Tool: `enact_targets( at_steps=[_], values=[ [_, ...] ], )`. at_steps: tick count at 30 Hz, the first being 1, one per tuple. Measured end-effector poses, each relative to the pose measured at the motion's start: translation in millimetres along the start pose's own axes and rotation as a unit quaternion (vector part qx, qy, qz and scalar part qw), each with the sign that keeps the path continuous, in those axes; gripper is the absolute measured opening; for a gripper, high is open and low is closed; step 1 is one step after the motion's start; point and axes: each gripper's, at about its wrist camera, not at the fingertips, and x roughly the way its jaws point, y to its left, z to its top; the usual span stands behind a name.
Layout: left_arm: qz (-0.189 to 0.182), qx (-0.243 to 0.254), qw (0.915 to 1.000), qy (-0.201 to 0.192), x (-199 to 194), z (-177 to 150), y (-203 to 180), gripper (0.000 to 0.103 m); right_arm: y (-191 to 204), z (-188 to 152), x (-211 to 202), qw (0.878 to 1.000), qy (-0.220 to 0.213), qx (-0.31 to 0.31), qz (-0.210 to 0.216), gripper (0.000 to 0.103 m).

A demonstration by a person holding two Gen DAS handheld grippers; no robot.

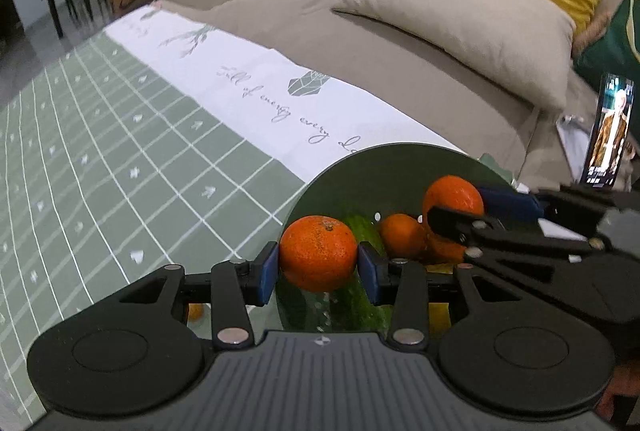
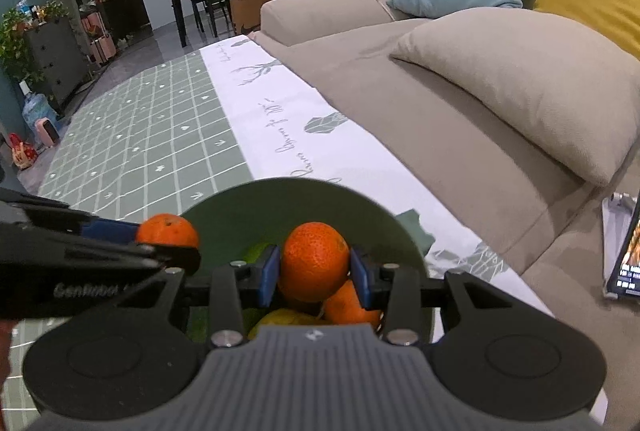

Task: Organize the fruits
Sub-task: 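Carry both oranges into the green colander and release them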

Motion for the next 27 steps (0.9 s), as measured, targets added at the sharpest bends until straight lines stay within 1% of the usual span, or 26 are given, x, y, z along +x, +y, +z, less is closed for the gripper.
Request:
enact_targets(
  at_steps=[3,5,8,10,13,15,18,22,27],
  values=[
    [0.011,0.025,0.9996,-0.003,3.0,0.2,-7.1,0.047,-1.4,-0.4,9.9,1.000,0.004,-0.006,-0.009,0.035],
    [0.014,0.034,0.9993,-0.005,4.0,0.1,-9.6,0.048,-2.9,-1.7,14.2,1.000,0.006,-0.007,-0.012,0.035],
    [0.001,0.024,0.9997,-0.001,5.1,1.8,-6.5,0.048,-5.1,-2.2,14.1,1.000,0.003,-0.002,-0.010,0.035],
    [-0.014,0.007,0.9998,0.013,9.0,1.9,-1.6,0.048,-6.8,-2.7,13.9,1.000,0.001,0.001,-0.009,0.036],
    [-0.020,-0.007,0.9996,0.020,11.2,-2.3,3.3,0.049,-6.4,-3.4,11.5,1.000,-0.002,-0.001,-0.009,0.036],
    [-0.022,-0.010,0.9996,0.017,9.4,-4.9,4.7,0.054,-5.1,-3.5,7.6,1.000,-0.007,-0.004,-0.010,0.037],
    [-0.025,-0.016,0.9994,0.015,4.3,-6.6,6.7,0.054,-5.1,-2.9,2.9,1.000,-0.012,-0.002,-0.013,0.041],
    [-0.026,-0.013,0.9996,-0.002,-9.2,-4.6,7.1,0.060,-5.3,-2.9,-7.1,1.000,-0.018,0.000,-0.015,0.043],
    [-0.026,-0.017,0.9994,-0.018,-29.5,-3.5,9.5,0.060,-3.4,-2.7,-23.2,1.000,-0.024,0.009,-0.015,0.044]
  ],
)
